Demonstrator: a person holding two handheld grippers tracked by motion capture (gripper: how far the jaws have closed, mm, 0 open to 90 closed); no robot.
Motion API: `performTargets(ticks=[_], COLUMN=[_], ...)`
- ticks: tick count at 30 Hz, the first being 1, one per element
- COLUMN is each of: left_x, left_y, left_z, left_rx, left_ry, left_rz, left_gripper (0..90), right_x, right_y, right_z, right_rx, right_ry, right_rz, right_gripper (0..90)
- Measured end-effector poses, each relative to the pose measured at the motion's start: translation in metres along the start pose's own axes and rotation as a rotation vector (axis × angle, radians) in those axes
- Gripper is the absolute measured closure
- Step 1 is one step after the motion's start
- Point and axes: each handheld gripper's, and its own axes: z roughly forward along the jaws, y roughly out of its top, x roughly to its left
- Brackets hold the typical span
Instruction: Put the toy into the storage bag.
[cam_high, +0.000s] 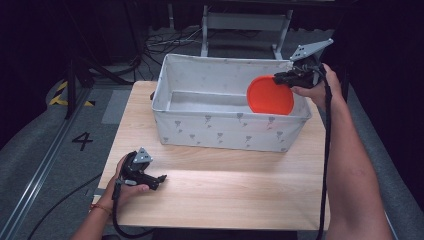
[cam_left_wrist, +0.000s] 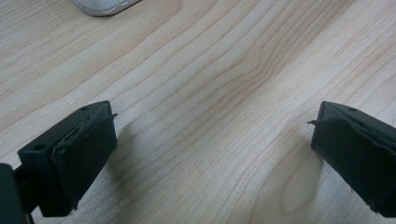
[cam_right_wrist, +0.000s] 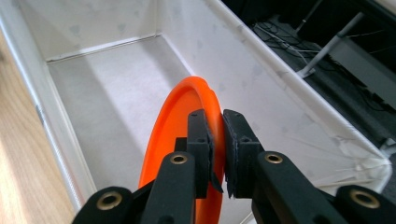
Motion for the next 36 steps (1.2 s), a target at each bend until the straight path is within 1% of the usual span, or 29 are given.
performTargets(ticks=[3,6,8,9,10,12,13,15,16,18,19,20,22,23,24,25,26,28,29,30,31,34,35,36], left_x=[0.000,0.000,0.000,0.000,0.000,0.000,0.000,0.000,0.000,0.000,0.000,0.000,0.000,0.000,0.000,0.000,0.000,0.000,0.000,0.000,0.001,0.000,0.000,0.000], left_y=[0.000,0.000,0.000,0.000,0.000,0.000,0.000,0.000,0.000,0.000,0.000,0.000,0.000,0.000,0.000,0.000,0.000,0.000,0.000,0.001,0.001,0.001,0.001,0.001], left_z=[0.000,0.000,0.000,0.000,0.000,0.000,0.000,0.000,0.000,0.000,0.000,0.000,0.000,0.000,0.000,0.000,0.000,0.000,0.000,0.000,0.000,0.000,0.000,0.000], left_rx=[0.000,0.001,0.000,0.000,0.000,0.000,0.000,0.000,0.000,0.000,0.000,0.000,0.000,0.000,0.000,0.000,0.000,0.001,0.001,0.000,0.000,0.001,0.001,0.001], left_ry=[0.000,0.000,0.000,0.000,0.000,0.000,0.000,0.000,0.000,0.000,0.000,0.000,0.000,0.000,0.000,0.000,0.001,0.004,0.004,0.005,0.008,0.005,0.005,0.005], left_rz=[0.000,0.000,0.000,0.000,0.000,0.000,0.000,0.000,0.000,0.000,0.000,0.000,0.000,0.000,0.000,0.000,0.000,0.006,0.006,0.005,0.008,0.006,0.005,0.005], left_gripper=[0.6,0.6,0.6,0.5,0.5,0.6,0.5,0.5,0.5,0.5,0.5,0.6,0.6,0.5,0.6,0.6,0.5,0.5,0.4,0.4,0.4,0.4,0.4,0.4], right_x=[0.002,0.005,0.007,0.007,0.008,0.010,0.012,0.013,0.015,0.016,0.016,0.017,0.017,0.017,0.018,0.018,0.019,0.021,0.022,0.023,0.023,0.025,0.026,0.027], right_y=[-0.006,-0.012,-0.015,-0.015,-0.017,-0.020,-0.021,-0.021,-0.021,-0.020,-0.020,-0.019,-0.019,-0.019,-0.018,-0.018,-0.017,-0.016,-0.015,-0.015,-0.015,-0.014,-0.014,-0.014], right_z=[0.006,0.014,0.018,0.018,0.022,0.026,0.029,0.030,0.034,0.035,0.035,0.037,0.038,0.038,0.040,0.040,0.041,0.046,0.050,0.053,0.053,0.059,0.061,0.063], right_rx=[0.007,0.036,0.062,0.062,0.085,0.113,0.127,0.137,0.166,0.191,0.191,0.215,0.245,0.245,0.294,0.294,0.319,0.378,0.431,0.458,0.458,0.522,0.535,0.558], right_ry=[0.024,0.050,0.059,0.059,0.070,0.089,0.115,0.121,0.139,0.157,0.157,0.172,0.185,0.185,0.210,0.210,0.216,0.229,0.241,0.241,0.241,0.248,0.255,0.252], right_rz=[-0.004,-0.026,-0.040,-0.040,-0.055,-0.077,-0.086,-0.091,-0.112,-0.131,-0.131,-0.151,-0.163,-0.163,-0.180,-0.180,-0.184,-0.203,-0.214,-0.219,-0.219,-0.248,-0.250,-0.257], right_gripper=[82.4,82.4,82.4,82.4,82.4,82.4,82.4,82.4,82.3,82.3,82.3,82.2,82.1,82.1,81.9,81.9,81.7,81.5,81.4,81.4,81.4,81.3,81.1,81.1])
